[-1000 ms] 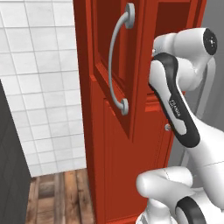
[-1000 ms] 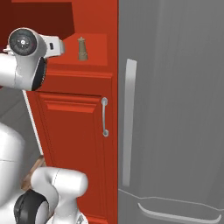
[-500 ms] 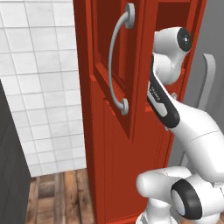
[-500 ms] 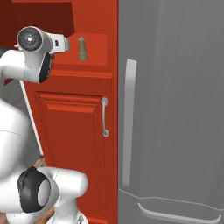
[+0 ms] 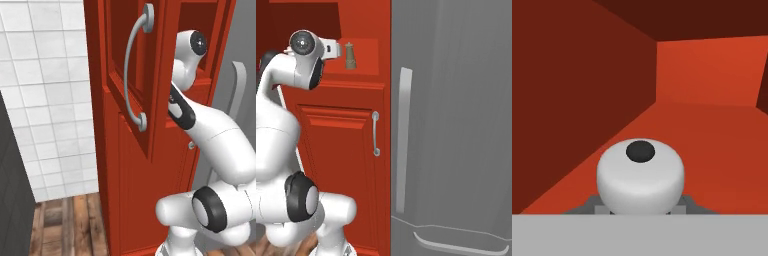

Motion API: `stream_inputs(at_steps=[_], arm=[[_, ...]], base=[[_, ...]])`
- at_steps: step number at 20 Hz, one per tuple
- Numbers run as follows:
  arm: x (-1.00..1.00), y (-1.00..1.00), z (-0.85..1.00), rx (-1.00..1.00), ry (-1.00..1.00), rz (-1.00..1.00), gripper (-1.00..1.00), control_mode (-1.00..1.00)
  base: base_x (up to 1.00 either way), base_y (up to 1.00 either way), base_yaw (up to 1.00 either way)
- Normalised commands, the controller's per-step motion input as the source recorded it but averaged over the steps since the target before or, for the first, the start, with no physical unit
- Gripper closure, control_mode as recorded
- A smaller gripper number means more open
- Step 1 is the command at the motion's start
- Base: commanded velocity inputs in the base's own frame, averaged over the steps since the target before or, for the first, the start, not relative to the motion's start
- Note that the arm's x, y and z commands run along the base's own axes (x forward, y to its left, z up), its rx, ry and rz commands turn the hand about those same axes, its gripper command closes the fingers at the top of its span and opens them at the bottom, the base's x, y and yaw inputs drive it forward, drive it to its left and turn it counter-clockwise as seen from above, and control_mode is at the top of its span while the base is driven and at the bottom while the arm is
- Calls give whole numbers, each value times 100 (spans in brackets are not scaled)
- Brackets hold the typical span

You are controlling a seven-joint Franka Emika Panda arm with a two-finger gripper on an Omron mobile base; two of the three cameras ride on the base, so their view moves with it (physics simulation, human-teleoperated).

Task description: There are various items on the counter. Only move the condiments/shakers into the cabinet.

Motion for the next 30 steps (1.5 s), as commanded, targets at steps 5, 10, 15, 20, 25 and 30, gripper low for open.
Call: stream_inputs(at_steps=[5, 10, 15, 20, 25, 30], arm=[[40, 0, -16, -3, 9, 0, 100, -100], [33, 0, -21, -5, 11, 0, 100, -100], [27, 0, -23, -4, 8, 0, 100, -100], [12, 0, -19, -2, 2, 0, 100, -100], [-6, 0, -13, 0, 0, 0, -100, -100], [0, 0, 0, 0, 0, 0, -100, -100]], base=[[0, 0, 0], [0, 0, 0], [0, 0, 0], [0, 0, 0], [0, 0, 0], [0, 0, 0]])
